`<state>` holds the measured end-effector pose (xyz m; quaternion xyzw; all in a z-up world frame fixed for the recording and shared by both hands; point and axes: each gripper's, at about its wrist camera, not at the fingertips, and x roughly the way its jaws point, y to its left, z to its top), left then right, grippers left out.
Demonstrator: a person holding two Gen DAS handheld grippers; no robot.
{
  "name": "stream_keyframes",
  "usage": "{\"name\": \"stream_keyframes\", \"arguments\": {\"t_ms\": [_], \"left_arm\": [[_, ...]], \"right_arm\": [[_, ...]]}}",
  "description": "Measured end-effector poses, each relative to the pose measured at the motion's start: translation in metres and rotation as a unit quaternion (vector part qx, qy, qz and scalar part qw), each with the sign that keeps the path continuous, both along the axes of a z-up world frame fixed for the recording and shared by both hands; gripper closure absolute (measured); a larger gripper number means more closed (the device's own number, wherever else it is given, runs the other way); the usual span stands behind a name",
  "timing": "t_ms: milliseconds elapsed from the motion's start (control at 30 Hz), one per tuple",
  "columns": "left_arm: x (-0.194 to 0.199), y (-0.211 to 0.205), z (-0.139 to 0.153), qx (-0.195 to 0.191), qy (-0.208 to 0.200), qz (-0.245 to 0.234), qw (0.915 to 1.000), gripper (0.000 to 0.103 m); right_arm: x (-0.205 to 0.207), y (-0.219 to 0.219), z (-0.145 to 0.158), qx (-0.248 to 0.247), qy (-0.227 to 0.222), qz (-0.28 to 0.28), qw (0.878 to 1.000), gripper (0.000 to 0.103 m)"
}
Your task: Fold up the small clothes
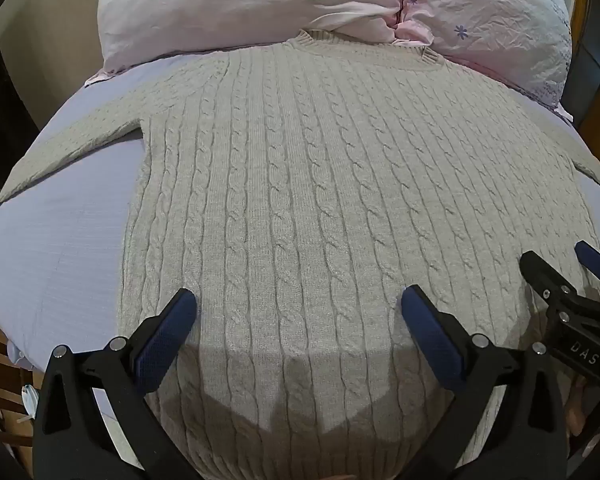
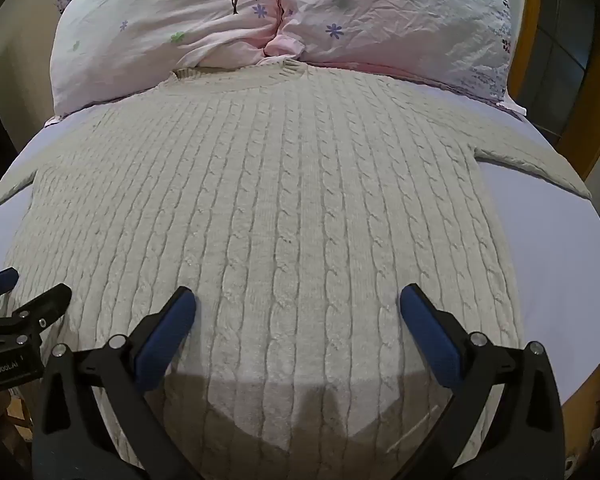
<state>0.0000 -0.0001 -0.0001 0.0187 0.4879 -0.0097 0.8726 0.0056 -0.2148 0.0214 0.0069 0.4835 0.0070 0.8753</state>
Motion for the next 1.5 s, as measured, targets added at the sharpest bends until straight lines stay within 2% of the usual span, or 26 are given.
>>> {"name": "stream_keyframes", "arguments": {"t_ms": [1500], "left_arm": [[0.0017,-0.0031,0.0017,0.0,-0.004,0.001,1.0,0.001]], "right_arm": [[-0.0001,-0.0007,-0.0004,0.001,0.007,0.0,1.0,0.002]]}}
